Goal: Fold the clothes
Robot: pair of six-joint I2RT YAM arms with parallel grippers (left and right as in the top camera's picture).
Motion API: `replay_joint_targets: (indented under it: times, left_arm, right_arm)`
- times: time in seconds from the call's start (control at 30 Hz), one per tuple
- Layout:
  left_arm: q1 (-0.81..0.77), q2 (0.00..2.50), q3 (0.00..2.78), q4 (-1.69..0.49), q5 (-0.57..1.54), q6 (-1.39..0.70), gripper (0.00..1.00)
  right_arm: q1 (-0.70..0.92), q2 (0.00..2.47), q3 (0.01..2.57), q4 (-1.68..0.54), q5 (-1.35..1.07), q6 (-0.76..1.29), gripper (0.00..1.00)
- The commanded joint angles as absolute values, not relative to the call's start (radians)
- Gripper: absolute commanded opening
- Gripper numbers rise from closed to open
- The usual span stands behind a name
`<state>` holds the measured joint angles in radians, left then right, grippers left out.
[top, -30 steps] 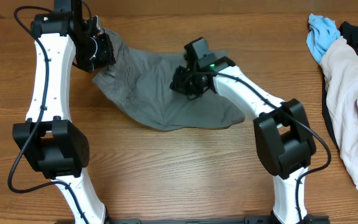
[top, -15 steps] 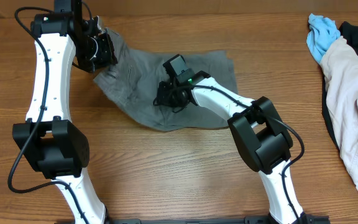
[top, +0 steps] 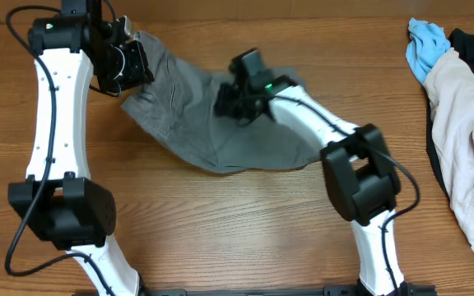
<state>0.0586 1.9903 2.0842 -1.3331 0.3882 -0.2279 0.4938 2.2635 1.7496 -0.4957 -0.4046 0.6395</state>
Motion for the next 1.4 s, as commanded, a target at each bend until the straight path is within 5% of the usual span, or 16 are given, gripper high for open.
replay_joint_targets:
  times: [0.0,0.77,1.17,1.2,1.37]
  left_arm:
    - [0.051,1.942,2.112,-1.343,0.416,-0.205,0.09]
    - [-0.024,1.942,2.111,-1.346,0.229,-0.205,0.15]
    - [-0.038,1.942,2.111,-1.388,0.038,-0.229,0.16]
    - [-0.034,1.942,2.11,-1.394,-0.047,-0.26,0.18]
    - [0.008,1.946,2.086,-1.37,-0.096,-0.318,0.63]
  right_arm:
    - [0.463,2.22,1.781,-0.479,-0.421,0.636,0.04]
    - [0.657,2.337,1.779,-0.458,-0.196,0.62,0.04]
    - [0.517,2.319,1.807,-0.521,-0.365,0.598,0.04]
    - [0.507,2.319,1.806,-0.542,-0.378,0.597,0.04]
    - [0.499,2.319,1.806,-0.563,-0.422,0.563,0.04]
